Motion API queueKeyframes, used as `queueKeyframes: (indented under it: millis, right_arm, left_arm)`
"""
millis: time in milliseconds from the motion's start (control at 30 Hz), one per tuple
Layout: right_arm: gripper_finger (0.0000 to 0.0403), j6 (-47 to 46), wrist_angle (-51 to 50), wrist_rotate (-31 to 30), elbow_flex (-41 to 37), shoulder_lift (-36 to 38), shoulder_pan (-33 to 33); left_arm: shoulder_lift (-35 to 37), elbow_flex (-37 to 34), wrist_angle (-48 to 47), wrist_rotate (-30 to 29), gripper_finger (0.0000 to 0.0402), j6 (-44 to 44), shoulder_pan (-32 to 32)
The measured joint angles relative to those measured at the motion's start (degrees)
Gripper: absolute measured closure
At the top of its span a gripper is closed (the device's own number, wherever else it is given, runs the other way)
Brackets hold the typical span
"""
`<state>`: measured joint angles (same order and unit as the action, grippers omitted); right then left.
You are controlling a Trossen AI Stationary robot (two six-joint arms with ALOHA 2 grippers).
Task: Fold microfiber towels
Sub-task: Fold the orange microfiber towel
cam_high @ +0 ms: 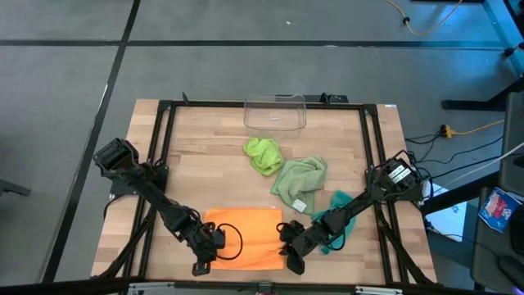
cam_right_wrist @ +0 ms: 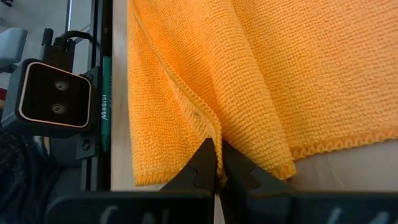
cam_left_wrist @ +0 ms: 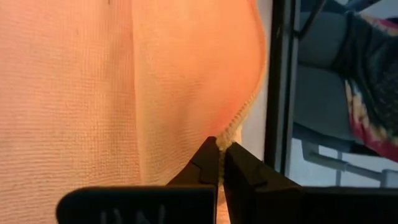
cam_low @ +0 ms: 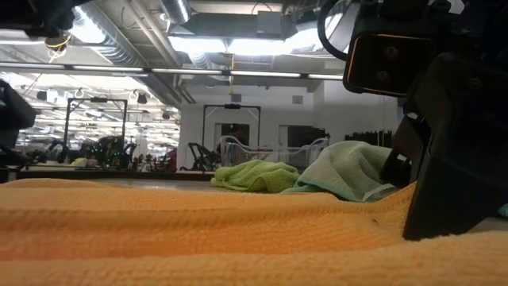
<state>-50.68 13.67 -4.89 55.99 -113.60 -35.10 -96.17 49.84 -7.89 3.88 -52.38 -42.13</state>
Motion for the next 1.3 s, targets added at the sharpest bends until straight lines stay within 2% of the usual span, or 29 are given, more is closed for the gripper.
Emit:
queueKeyframes:
  millis: [467, 700, 1000, 1133, 1300]
  right_arm:
    - [0.0392, 4.21, -1.06, -1.95, 4.83, 0.55, 0.1]
    - [0.0392, 2.68, -13.36, -8.6, 9.36, 0.55, 0.12]
    - [0.0393, 0.84, -31.98, -18.46, 19.03, 0.57, 0.12]
    - [0.0393, -2.19, -35.3, -21.44, 19.89, 0.57, 0.12]
    - [0.0393, -6.07, -36.47, -21.53, 19.07, 0.57, 0.66]
  left_arm:
    - [4.66, -0.01, -0.7, -3.29, 0.0401, -0.08, -0.07]
    - [4.67, -0.02, -1.15, -3.54, 0.0401, -1.12, -0.07]
    - [4.69, -0.02, -6.96, -5.49, 0.0401, -3.06, -0.07]
    - [4.69, -0.02, -7.61, -6.34, 0.0401, -3.01, -0.07]
    - [4.69, -0.01, -9.66, -6.36, 0.0401, -3.45, -0.07]
